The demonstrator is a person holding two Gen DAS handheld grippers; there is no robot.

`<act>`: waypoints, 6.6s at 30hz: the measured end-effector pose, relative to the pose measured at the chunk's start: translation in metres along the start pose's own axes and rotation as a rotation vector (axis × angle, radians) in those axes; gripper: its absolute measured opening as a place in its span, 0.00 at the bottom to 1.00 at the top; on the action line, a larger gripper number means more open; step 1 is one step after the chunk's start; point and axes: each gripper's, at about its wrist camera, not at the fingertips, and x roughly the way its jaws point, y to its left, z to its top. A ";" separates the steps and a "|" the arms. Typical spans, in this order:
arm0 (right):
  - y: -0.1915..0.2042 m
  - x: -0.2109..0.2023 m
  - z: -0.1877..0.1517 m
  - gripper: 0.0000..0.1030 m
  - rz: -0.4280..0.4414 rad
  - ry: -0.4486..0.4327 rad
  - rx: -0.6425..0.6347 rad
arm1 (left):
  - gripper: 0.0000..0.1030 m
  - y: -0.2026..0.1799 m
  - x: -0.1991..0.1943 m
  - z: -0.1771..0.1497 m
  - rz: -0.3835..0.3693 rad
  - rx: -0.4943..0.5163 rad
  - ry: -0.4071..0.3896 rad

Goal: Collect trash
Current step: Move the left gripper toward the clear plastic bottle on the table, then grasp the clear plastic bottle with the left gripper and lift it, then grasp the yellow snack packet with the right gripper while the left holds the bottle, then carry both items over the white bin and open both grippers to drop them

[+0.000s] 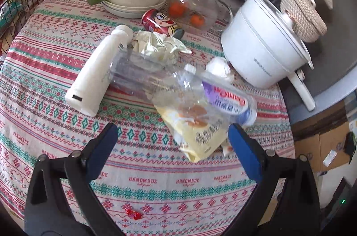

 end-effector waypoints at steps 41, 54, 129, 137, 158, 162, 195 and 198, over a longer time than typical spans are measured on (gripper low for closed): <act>-0.022 -0.028 -0.006 0.81 0.074 -0.035 0.036 | 0.66 0.008 -0.041 0.004 -0.082 0.007 0.177; -0.011 -0.019 -0.004 0.81 0.091 -0.016 0.039 | 0.60 0.046 -0.046 -0.022 -0.014 0.181 0.372; 0.084 0.060 0.028 0.08 0.846 0.035 0.371 | 0.63 0.077 -0.081 -0.077 0.117 0.302 0.042; 0.048 0.006 0.011 0.07 0.793 0.024 0.278 | 0.63 0.049 -0.083 -0.094 0.067 0.371 0.049; -0.103 -0.072 -0.064 0.06 0.650 0.085 0.228 | 0.63 -0.056 -0.081 -0.161 -0.175 0.630 0.119; -0.130 -0.080 -0.083 0.06 0.629 0.086 0.231 | 0.63 -0.080 -0.072 -0.182 -0.208 0.690 0.141; -0.174 -0.055 -0.132 0.07 0.514 0.218 0.210 | 0.82 -0.098 -0.046 -0.233 -0.203 0.702 0.097; -0.162 -0.050 -0.131 0.07 0.509 0.241 0.185 | 0.82 -0.090 -0.049 -0.229 -0.192 0.688 0.093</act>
